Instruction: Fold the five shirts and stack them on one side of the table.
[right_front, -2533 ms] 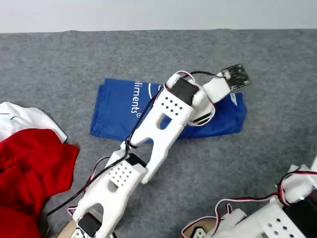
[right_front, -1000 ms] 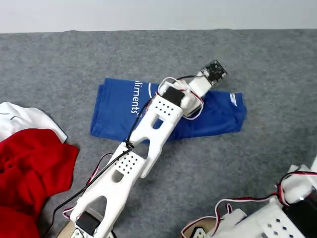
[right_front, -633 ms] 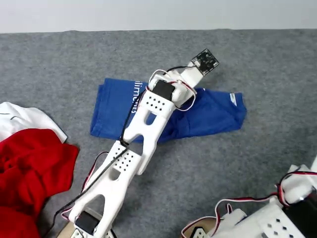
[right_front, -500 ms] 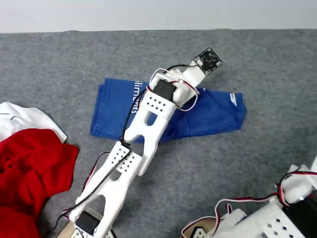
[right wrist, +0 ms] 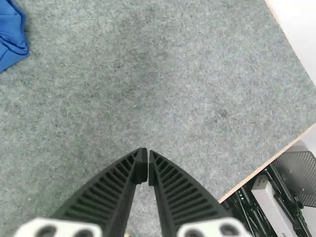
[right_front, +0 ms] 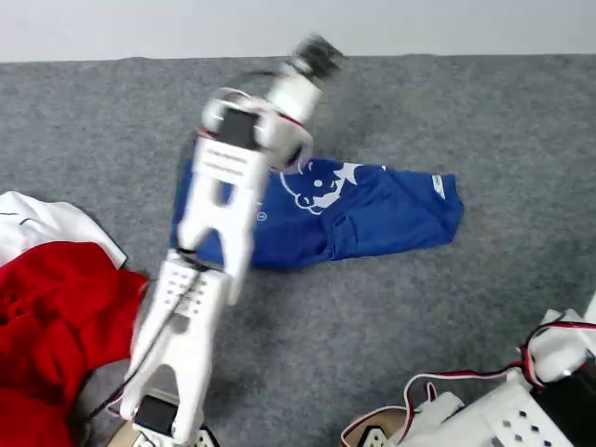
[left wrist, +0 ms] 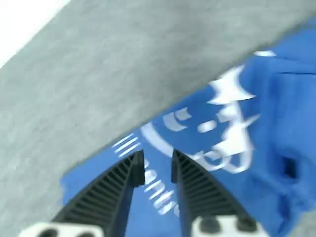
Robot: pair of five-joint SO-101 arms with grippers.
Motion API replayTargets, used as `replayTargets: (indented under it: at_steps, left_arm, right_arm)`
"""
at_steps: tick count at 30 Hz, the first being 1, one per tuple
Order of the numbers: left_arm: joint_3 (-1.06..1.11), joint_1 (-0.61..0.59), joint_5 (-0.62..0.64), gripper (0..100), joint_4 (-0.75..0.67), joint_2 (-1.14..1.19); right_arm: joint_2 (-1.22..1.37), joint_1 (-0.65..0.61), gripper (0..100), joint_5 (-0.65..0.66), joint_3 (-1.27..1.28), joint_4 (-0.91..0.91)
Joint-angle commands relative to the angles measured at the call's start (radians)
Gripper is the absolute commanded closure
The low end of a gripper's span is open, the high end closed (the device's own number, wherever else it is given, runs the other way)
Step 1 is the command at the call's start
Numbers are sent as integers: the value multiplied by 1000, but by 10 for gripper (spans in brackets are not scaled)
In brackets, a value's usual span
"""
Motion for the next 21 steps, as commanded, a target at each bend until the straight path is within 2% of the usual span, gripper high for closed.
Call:
replayTargets:
  at_steps: [1,6,10,21]
  left_arm:
    - [171,-92,14,848,32,-150]
    - [407,-219,5,773,31,-230]
    - [522,-298,-44,761,28,-232]
    - [604,-377,-80,731,-83,-130]
  right_arm:
    - [-8,5,988,11,-2,39]
    - [-8,4,988,11,-2,39]
    - [-8,4,988,11,0,39]
    - [-8,10,988,11,0,41]
